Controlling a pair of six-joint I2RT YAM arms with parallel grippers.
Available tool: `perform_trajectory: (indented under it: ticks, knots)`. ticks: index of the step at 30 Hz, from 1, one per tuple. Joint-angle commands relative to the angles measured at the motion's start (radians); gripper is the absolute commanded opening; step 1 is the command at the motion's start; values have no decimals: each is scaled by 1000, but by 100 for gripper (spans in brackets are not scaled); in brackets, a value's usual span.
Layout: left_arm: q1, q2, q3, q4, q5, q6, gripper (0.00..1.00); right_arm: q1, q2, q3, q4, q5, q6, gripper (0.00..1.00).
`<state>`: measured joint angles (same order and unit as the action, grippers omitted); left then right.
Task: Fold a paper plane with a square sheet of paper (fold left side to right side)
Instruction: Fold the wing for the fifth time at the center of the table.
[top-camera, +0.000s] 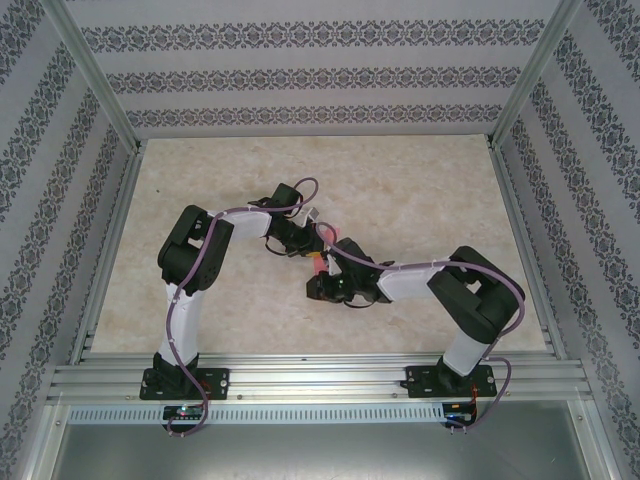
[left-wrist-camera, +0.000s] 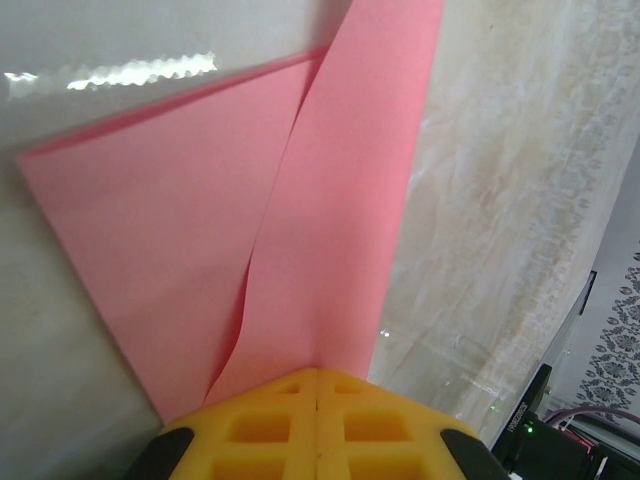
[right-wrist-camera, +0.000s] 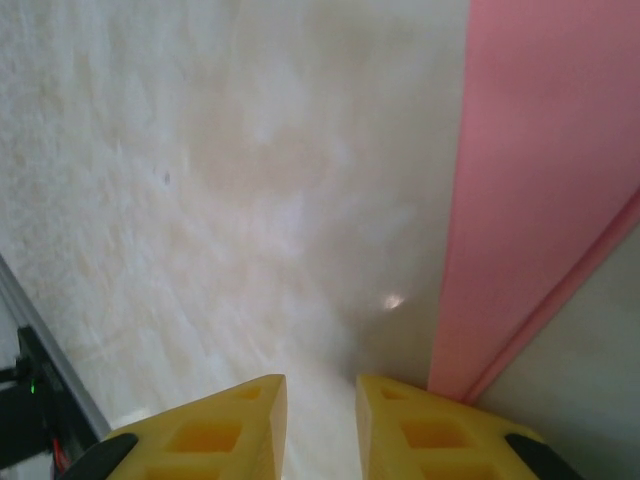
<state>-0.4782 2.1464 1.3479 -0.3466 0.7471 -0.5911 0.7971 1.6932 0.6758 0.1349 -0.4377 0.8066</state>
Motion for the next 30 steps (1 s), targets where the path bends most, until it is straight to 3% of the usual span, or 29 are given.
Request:
perform_trajectory:
  ticks: [1, 7, 13, 30]
  knots:
    - [0, 68, -12, -43, -123, 26, 7, 4, -93, -25, -22, -40, -12, 26]
    - [-4, 61, -14, -37, -118, 23, 7, -167, -282, -41, -22, -21, -27, 31]
    - [-13, 61, -13, -29, -116, 20, 7, -332, -226, 20, -15, -1, -7, 28]
    - [-34, 67, -3, -7, -115, -2, 8, -349, 194, 413, -141, 29, 39, 25]
